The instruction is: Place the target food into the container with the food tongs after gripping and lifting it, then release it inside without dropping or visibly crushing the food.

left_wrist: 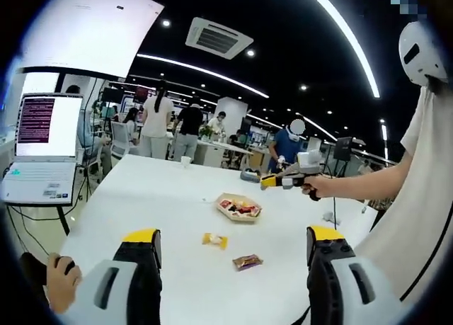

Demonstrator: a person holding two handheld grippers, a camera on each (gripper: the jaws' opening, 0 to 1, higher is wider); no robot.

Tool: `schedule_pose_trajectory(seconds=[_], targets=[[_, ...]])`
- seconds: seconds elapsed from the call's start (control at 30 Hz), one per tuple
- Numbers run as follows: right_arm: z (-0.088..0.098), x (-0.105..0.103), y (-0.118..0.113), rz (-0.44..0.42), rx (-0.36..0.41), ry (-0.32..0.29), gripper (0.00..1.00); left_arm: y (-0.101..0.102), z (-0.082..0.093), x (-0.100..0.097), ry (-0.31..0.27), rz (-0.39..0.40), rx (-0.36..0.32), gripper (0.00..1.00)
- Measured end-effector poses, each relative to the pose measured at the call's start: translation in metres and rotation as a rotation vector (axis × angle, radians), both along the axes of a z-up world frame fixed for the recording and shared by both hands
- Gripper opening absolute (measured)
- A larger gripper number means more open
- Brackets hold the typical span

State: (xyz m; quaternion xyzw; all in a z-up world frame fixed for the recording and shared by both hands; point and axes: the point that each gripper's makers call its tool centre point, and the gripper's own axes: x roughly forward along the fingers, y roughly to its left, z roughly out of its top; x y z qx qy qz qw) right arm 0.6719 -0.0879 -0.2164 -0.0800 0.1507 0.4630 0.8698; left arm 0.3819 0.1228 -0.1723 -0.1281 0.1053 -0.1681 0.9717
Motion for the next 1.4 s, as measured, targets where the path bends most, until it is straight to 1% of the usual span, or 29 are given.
schedule_pose_trajectory(seconds=[0.13,0.27,0.37,0.43,0.47,0.6,0.67,0.73,0.77,0.83,0.87,0.93,0.97,1.0,1.1,1.17,1.27,1.4], targets=[[-0.001,-0.013,0.000,0.015,0.024,0.008,0.27,-0.007,-0.001,0.009,0.006,-0.040,0.005,0.84],[-0.005,-0.025,0.001,0.050,0.021,-0.001,0.27,-0.010,-0.003,0.019,0.015,-0.074,0.015,0.84],[-0.006,-0.027,-0.002,0.054,0.030,-0.004,0.27,-0.013,-0.002,0.026,0.014,-0.092,0.015,0.84],[-0.011,-0.029,-0.005,0.050,0.027,0.038,0.27,-0.015,-0.004,0.031,0.019,-0.104,0.018,0.84],[-0.011,-0.030,-0.007,0.050,0.034,0.047,0.27,-0.016,-0.005,0.034,0.025,-0.114,0.019,0.84],[-0.007,-0.035,-0.009,0.074,0.069,0.037,0.27,-0.019,-0.005,0.037,0.022,-0.139,0.043,0.83],[-0.003,-0.037,-0.008,0.091,0.093,0.021,0.27,-0.017,-0.007,0.040,0.026,-0.135,0.037,0.83],[0.000,-0.038,-0.008,0.100,0.094,0.000,0.27,-0.014,-0.007,0.043,0.025,-0.122,0.027,0.83],[0.001,-0.035,-0.011,0.083,0.082,-0.017,0.28,-0.014,-0.006,0.044,0.020,-0.121,0.022,0.83],[0.001,-0.035,-0.011,0.089,0.089,-0.014,0.28,-0.015,-0.004,0.047,0.010,-0.123,0.017,0.83],[0.001,-0.036,-0.010,0.092,0.103,-0.001,0.28,-0.015,-0.003,0.050,0.009,-0.125,0.013,0.83],[-0.001,-0.037,-0.011,0.095,0.090,0.000,0.28,-0.016,-0.004,0.053,0.011,-0.127,0.013,0.83],[-0.003,-0.041,-0.009,0.112,0.088,0.013,0.28,-0.017,-0.004,0.055,0.010,-0.131,0.020,0.83],[-0.004,-0.044,-0.007,0.118,0.090,0.023,0.28,-0.018,-0.005,0.055,0.009,-0.133,0.021,0.82],[-0.005,-0.051,-0.002,0.136,0.087,0.030,0.28,-0.018,-0.006,0.056,0.005,-0.134,0.017,0.82],[-0.007,-0.055,0.001,0.143,0.088,0.029,0.28,-0.019,-0.009,0.056,0.012,-0.136,0.012,0.82],[-0.011,-0.057,0.004,0.148,0.096,0.050,0.28,-0.020,-0.013,0.055,0.025,-0.142,0.014,0.82],[-0.016,-0.059,0.005,0.146,0.093,0.068,0.28,-0.017,-0.011,0.054,0.022,-0.135,0.011,0.82]])
